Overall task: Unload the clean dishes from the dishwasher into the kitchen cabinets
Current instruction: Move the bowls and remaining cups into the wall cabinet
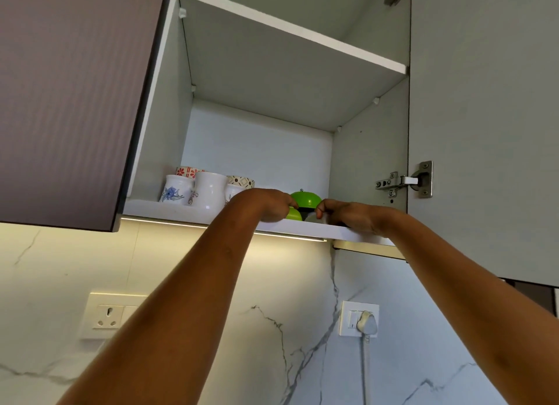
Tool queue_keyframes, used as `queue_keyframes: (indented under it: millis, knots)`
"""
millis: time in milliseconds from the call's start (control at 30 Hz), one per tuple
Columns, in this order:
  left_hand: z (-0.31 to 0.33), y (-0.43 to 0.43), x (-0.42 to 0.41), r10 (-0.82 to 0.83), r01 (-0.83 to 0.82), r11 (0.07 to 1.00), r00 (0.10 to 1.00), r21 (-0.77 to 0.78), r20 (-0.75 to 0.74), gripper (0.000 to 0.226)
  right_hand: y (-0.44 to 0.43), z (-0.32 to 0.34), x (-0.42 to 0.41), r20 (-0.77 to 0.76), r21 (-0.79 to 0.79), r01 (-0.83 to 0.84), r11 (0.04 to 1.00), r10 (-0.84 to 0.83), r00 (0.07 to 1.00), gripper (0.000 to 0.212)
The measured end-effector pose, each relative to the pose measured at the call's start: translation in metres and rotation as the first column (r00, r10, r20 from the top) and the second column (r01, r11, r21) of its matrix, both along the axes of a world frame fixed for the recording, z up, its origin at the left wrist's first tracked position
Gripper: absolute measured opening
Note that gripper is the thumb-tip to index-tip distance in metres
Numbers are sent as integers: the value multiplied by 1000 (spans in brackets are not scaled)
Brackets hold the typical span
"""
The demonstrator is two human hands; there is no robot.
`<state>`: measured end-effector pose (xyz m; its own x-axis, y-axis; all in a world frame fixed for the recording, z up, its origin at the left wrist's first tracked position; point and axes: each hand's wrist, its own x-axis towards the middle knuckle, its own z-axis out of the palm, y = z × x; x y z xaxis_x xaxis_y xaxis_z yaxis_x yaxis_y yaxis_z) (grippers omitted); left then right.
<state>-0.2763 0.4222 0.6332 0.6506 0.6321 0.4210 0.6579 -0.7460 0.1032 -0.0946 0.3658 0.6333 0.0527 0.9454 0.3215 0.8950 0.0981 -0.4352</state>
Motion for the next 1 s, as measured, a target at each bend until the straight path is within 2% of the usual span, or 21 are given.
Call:
queue_keyframes:
  millis: [133, 333, 500, 567, 667, 800, 1000]
  knots:
    - [-1, -1, -1, 8, -8, 1000, 1000, -2, 16, 47, 6, -7, -3, -27, 81, -51, 995, 54, 998, 24]
    - [-5, 2, -1, 2, -5, 1000, 992, 24, 124, 44, -1, -13, -7, 33, 147, 9, 989, -14, 999, 15]
    - [-18, -6, -7, -125, -4, 934, 933, 357, 338, 29, -28, -27, -14, 262, 421, -49, 906, -69, 963, 34]
    - [-26, -11, -12, -196, 4, 895, 901, 446, 386, 25, -38, -37, -12, 328, 447, -64, 892, -97, 940, 36]
    - [-37, -26, -17, -246, -1, 871, 864, 491, 438, 21, -69, -45, -5, 381, 445, -42, 894, -147, 913, 45]
    - [-49, -52, -14, -274, -68, 845, 797, 530, 539, 16, -128, -43, -8, 339, 506, -9, 863, -189, 922, 50]
    - [-46, -162, 29, -406, 13, 833, 695, 554, 594, 17, -251, -34, -23, 308, 649, 3, 761, -267, 913, 49]
